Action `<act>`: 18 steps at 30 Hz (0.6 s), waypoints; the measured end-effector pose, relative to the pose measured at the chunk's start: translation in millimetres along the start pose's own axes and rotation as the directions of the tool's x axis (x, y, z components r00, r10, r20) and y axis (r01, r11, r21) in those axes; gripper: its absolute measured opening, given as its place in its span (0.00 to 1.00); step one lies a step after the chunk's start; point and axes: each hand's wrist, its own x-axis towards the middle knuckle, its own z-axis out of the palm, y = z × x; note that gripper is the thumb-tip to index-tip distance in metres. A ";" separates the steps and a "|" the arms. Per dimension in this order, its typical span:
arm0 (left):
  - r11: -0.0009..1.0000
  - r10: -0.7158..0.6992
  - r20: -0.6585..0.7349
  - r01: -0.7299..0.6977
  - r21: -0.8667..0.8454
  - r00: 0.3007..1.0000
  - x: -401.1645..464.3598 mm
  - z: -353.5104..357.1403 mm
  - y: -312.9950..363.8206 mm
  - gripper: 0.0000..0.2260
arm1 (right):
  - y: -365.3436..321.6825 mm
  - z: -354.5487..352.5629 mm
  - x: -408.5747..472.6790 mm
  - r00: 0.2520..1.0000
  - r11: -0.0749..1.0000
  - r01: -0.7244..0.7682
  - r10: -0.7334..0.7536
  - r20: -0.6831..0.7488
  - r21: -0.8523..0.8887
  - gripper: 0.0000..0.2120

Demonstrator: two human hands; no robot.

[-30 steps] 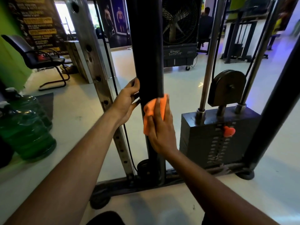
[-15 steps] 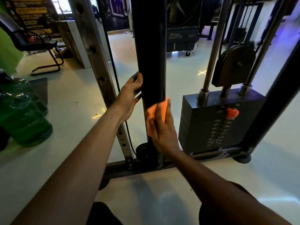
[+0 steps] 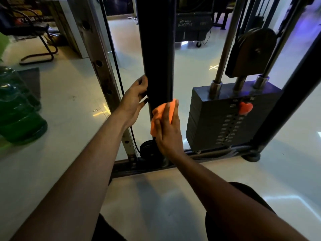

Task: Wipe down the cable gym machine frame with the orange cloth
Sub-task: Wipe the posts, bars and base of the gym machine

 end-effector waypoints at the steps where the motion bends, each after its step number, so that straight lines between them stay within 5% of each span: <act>1: 1.000 0.002 0.003 -0.002 0.014 1.000 -1.0 -0.5 -1.8 0.17 | -1.5 0.6 1.7 1.000 1.000 -0.007 0.008 -0.011 0.026 0.38; 8: 0.997 -0.038 -0.035 0.036 -0.064 0.999 2.2 -5.9 -16.0 0.18 | -31.9 -22.7 56.1 0.979 0.992 0.125 -0.121 -0.167 0.013 0.35; 18: 0.994 -0.104 0.018 0.104 0.022 0.994 -7.2 -8.0 -39.1 0.18 | 15.5 22.7 -14.8 0.998 0.998 -0.066 0.066 0.012 0.000 0.37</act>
